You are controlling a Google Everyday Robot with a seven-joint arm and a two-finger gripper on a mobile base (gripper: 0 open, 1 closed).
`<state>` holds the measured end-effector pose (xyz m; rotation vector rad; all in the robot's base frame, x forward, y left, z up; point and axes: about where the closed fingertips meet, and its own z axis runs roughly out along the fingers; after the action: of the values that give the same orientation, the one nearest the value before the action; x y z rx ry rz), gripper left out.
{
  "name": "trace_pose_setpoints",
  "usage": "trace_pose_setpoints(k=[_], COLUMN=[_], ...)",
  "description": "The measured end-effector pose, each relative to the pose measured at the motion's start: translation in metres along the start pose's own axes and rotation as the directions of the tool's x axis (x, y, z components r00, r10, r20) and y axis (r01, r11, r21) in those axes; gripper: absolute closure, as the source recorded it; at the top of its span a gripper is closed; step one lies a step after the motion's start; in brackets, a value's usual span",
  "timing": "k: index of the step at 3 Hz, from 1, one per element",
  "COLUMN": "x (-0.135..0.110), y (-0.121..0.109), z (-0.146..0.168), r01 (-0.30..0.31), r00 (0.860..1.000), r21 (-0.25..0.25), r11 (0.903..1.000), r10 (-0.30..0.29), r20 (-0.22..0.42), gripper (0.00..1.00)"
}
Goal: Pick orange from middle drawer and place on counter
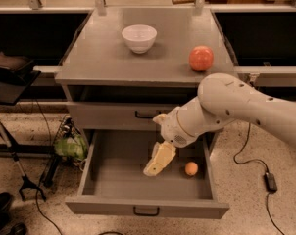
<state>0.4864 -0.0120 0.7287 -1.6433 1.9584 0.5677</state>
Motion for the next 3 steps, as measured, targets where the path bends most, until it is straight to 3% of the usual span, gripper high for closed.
trace_pose_setpoints(k=[2, 3], x=[0.007, 0.036], y=[-0.008, -0.034], z=[0.004, 0.009], r01=[-0.028, -0.066], r00=[0.999, 0.997], r21=[0.027, 0.108], r11=[0.9992, 0.9920], r10=[0.028, 0.070], r20=[-0.018, -0.039], gripper=[0.00, 0.00])
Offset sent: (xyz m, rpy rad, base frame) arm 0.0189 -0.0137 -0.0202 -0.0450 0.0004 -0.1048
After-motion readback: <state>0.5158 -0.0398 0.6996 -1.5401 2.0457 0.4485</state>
